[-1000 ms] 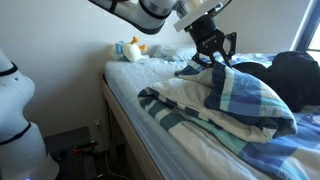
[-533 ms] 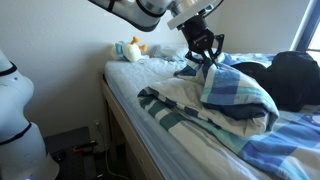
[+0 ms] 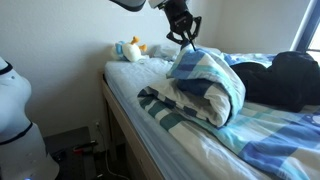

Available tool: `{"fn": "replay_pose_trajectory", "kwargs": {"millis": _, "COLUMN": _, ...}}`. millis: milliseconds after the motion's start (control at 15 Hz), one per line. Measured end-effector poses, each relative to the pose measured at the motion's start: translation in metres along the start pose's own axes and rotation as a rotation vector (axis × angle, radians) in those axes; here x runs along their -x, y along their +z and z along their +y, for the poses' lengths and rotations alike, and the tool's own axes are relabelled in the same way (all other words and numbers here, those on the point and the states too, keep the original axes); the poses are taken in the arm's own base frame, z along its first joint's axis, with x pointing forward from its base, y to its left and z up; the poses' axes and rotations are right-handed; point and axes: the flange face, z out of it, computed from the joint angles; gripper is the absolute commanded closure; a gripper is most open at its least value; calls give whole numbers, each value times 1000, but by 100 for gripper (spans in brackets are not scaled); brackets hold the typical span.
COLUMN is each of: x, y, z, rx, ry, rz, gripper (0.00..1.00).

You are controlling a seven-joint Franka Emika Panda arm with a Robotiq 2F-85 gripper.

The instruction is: Uncover the plushy, put it at the head of the bed, and then cover the blanket

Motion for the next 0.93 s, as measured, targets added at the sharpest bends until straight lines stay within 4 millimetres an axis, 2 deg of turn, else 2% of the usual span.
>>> {"fn": "replay_pose_trajectory", "kwargs": {"millis": 600, "x": -25, "y": -112, "z": -25, "rx": 10, "ry": -53, "rz": 29, "gripper": 98}}
{"fn": "replay_pose_trajectory", "kwargs": {"millis": 933, "x": -49, "y": -156, "z": -37, "rx": 18, "ry": -93, "rz": 50, "gripper": 98}}
